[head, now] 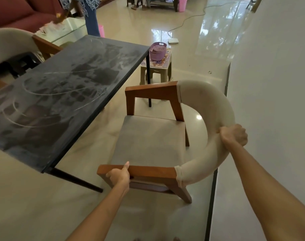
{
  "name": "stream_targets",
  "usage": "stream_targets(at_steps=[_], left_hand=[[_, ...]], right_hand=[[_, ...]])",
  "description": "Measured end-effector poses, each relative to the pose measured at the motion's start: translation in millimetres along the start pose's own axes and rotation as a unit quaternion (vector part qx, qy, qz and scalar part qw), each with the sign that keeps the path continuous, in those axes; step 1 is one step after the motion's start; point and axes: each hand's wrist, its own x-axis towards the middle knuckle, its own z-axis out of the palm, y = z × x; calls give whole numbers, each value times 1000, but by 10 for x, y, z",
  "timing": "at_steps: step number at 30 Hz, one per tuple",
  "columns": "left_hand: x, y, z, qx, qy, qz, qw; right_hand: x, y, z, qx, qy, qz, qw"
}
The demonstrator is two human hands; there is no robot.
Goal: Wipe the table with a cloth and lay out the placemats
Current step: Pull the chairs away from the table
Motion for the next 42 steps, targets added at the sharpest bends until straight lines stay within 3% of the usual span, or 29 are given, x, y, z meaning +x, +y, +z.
stream_targets(at_steps=[9, 11, 14, 17, 20, 22, 25, 30, 33, 35, 38, 40, 42], left_hand=[[220, 1057, -196, 33, -10, 55, 998], [354, 1229, -210, 95, 16, 88, 991], [415, 1353, -101, 219, 39, 132, 966], [-24, 1393, 69, 219, 21, 128, 967], [-351, 1331, 245, 202, 25, 115, 972], [-435, 1303, 307, 202, 35, 101, 973], [-455, 1359, 344, 231, 62, 95, 966], [-350, 1464, 460, 307, 104, 98, 941], [-285, 1531, 591, 263, 168, 49, 949], [-308, 1537, 672, 176, 219, 16, 960], [-312, 1510, 758, 129, 280, 28, 951], [-332, 1514, 750, 127, 285, 17, 950], [-388, 1551, 753, 140, 276, -6, 951]], right_hand=[[-195, -247, 273, 17, -10, 15, 1000], [-226, -332, 370, 27, -21, 6, 999], [-238, -441, 436, 26, -31, -45, 998], [-195, -477, 379, 4, -46, -99, 994], [-37, -517, 197, -98, -92, -163, 977], [101, -625, 36, -157, -85, -196, 964], [295, -914, -71, -145, -51, -263, 953], [528, -1640, 147, -114, -174, -433, 877], [645, -2047, 397, -148, -185, -513, 825], [755, -2265, 592, -169, -208, -531, 804], [878, -2573, 821, -140, -302, -525, 784], [938, -2734, 973, -114, -344, -525, 770], [1022, -2891, 1154, -126, -327, -555, 754]])
